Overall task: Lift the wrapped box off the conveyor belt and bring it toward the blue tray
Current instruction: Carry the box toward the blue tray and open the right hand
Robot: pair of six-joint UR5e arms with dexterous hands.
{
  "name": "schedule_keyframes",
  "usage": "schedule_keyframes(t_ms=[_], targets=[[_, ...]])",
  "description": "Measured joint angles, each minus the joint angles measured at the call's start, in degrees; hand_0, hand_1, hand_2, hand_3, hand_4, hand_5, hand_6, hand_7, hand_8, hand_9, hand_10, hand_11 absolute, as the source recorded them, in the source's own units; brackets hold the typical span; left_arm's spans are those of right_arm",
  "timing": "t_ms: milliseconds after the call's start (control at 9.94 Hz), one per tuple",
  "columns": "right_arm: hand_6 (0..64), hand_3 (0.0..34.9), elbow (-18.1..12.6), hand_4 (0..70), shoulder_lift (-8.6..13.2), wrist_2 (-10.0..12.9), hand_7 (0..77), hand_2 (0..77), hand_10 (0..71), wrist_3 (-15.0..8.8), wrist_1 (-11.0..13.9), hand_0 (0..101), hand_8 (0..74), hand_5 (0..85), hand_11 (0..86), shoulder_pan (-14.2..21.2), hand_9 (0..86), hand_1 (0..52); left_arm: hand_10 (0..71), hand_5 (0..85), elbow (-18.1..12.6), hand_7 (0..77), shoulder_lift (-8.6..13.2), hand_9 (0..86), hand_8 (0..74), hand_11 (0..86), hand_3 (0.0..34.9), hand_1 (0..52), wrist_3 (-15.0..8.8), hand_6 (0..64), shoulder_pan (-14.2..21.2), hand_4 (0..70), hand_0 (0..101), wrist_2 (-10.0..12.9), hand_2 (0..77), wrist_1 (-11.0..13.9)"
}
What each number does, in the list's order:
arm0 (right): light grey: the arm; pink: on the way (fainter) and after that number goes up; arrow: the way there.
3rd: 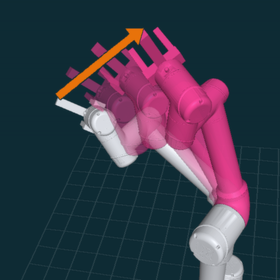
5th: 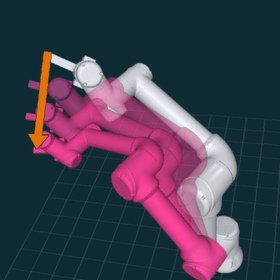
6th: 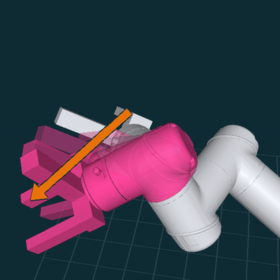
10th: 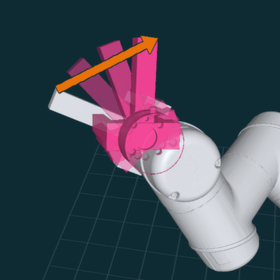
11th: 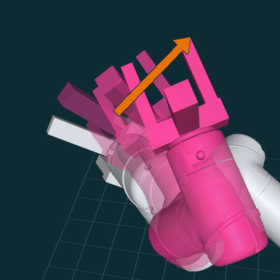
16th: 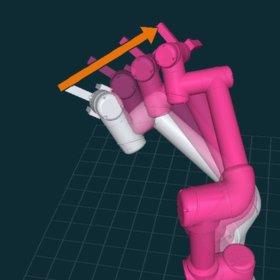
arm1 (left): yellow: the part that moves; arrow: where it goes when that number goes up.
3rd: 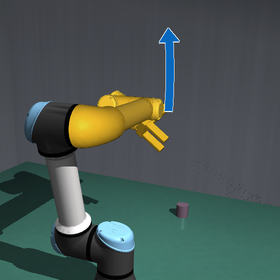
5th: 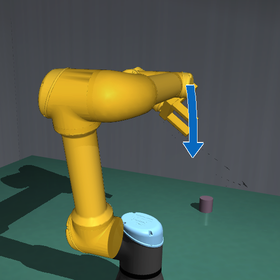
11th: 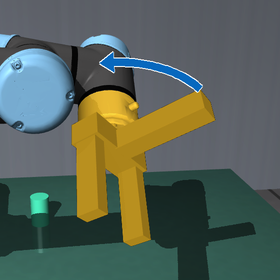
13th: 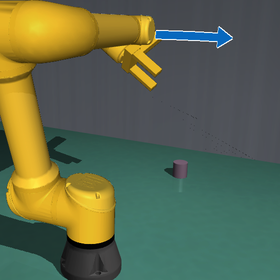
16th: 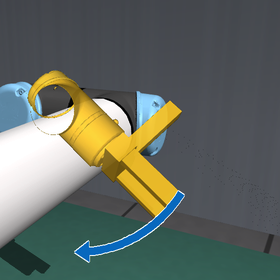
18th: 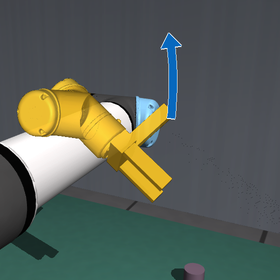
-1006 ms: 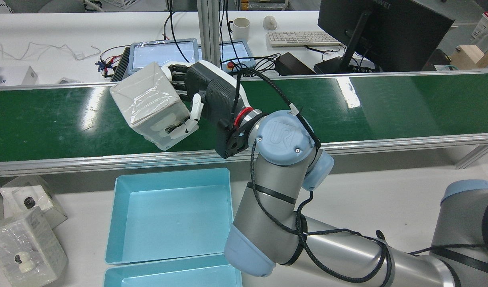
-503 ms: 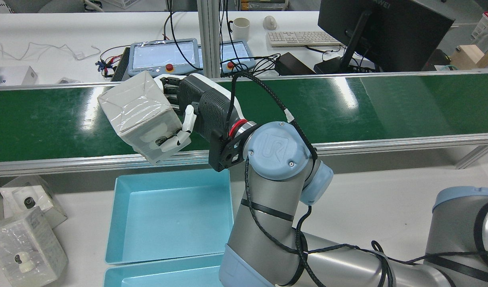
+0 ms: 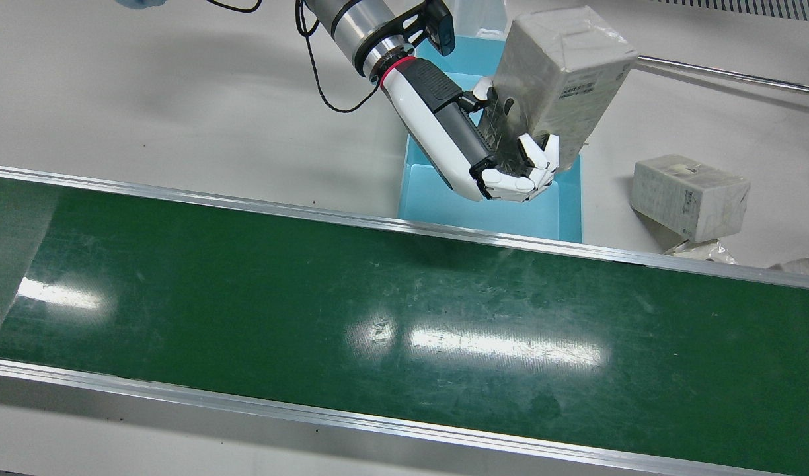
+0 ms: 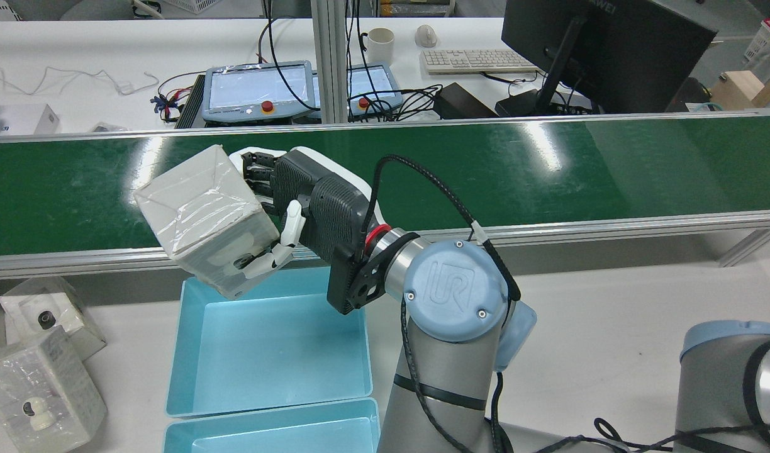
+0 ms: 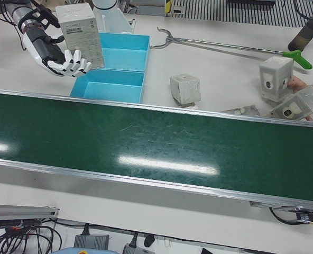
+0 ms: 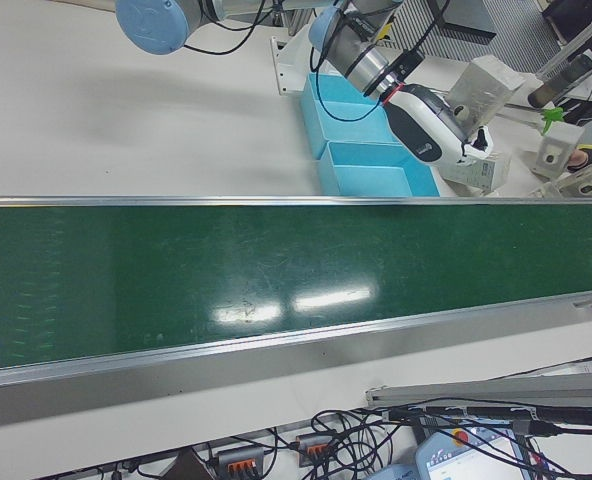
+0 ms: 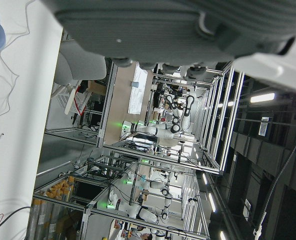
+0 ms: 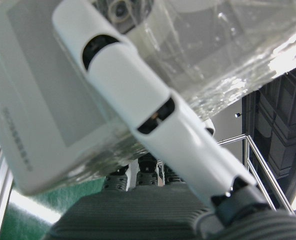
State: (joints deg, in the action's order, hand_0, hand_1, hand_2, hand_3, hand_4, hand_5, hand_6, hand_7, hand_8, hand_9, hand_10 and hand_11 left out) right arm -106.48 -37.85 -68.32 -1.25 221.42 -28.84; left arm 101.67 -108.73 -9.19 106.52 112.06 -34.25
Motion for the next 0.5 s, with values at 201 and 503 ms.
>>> schedule_keyframes(t_ms=[201,503], targets=[[31.6,0.0,-5.1,20.2,-3.4,3.5,39.8,32.2,23.5,-0.1,0.0,54,19.6,55.6,29.5,2.2,39.3,1.1,0.5,1.1,0.0,0.5,0.0,0.5,0.5,0.5,0.0,0.0,0.0,0.5,0.0,0.0,0,0.0,1.1,0.0],[14.2,0.0,-9.9,17.5,-7.4,5.1,22.9,47.5,0.0,-0.3,0.0,63,0.0,26.7,12.0,3.2,17.5,16.9,0.5,1.1,0.0,0.0,0.0,0.5,0.5,0.5,0.0,0.0,0.0,0.5,0.0,0.0,0,0.0,1.1,0.0]])
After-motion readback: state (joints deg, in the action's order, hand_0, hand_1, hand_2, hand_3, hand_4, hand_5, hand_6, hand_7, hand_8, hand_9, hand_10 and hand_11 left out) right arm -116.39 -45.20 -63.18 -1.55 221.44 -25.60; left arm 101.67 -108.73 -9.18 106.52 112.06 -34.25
